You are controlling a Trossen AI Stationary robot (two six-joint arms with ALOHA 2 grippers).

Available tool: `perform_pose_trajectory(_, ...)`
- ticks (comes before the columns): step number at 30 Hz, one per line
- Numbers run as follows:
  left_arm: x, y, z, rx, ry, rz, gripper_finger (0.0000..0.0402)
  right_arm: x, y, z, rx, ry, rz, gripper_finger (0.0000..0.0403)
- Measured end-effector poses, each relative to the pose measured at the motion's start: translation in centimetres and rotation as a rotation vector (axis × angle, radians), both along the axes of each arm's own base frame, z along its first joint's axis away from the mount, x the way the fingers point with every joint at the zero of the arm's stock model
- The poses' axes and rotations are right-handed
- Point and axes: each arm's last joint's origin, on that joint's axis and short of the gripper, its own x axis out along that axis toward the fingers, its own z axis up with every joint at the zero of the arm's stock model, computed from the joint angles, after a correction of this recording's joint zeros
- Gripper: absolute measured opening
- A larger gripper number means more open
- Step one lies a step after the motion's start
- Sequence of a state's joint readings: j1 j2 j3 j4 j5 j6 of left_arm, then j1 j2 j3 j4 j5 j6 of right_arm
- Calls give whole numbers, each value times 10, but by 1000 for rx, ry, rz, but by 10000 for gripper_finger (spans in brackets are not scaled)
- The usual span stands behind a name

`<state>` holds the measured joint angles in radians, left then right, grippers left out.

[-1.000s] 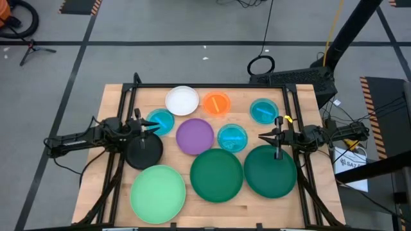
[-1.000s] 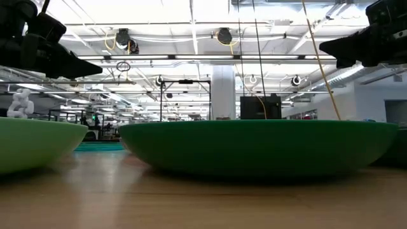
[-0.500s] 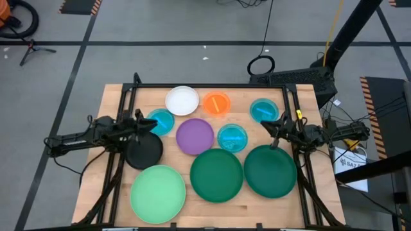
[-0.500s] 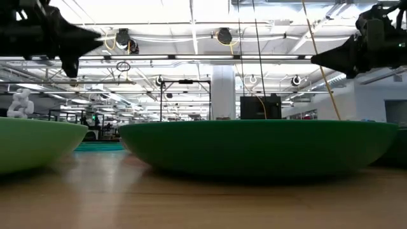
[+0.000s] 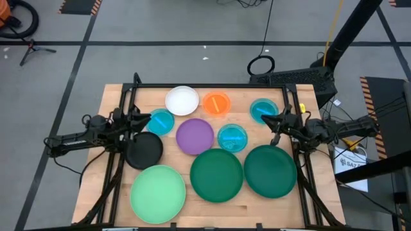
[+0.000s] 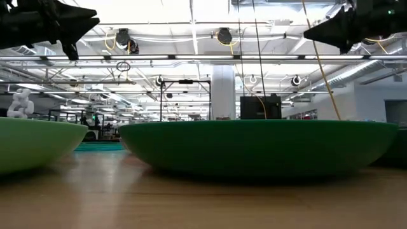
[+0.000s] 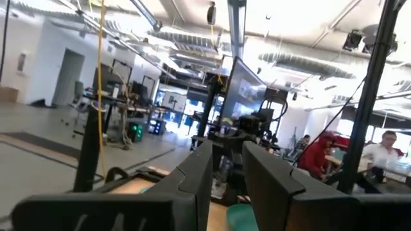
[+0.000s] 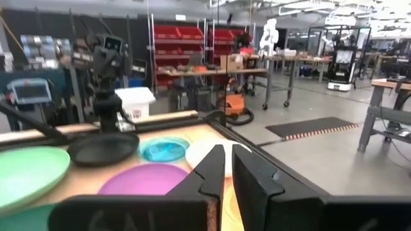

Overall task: Stack plastic plates
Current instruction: Stack the light green plate on top of the green plate

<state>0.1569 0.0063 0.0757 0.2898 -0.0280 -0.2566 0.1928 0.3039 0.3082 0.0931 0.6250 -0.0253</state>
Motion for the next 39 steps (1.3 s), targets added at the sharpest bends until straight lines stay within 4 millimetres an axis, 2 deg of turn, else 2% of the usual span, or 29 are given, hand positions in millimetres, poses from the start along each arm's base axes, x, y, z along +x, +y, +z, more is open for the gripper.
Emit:
perform_pose_trajectory(4,0,0,0,-111,-25,-45,93,5,1,16,-52,19,-2,23)
perform_pose_trajectory(12,7,-1,6,-198,-87,-65,93,13,2,32,-172,82,-8,23)
perform_pose_trajectory(18,23,-7,14,-150,-140,-114,93,15,2,31,-239,124,-9,23)
perform_pose_trajectory(21,36,-9,14,-147,-112,-118,93,15,2,32,-264,131,-10,23)
perform_pose_trajectory(23,46,-9,22,-150,-78,-120,93,15,2,32,-276,132,-11,23)
perform_pose_trajectory(27,74,-11,42,-130,71,-112,93,15,2,33,-281,129,-16,23)
perform_pose_trajectory(32,106,-15,57,-70,499,-97,93,15,1,33,-255,117,-25,23)
perform_pose_trajectory(36,119,-21,50,-98,904,-103,93,15,1,33,-247,113,-25,23)
perform_pose_trajectory(39,126,-27,42,-121,1112,-108,93,15,1,33,-246,113,-25,23)
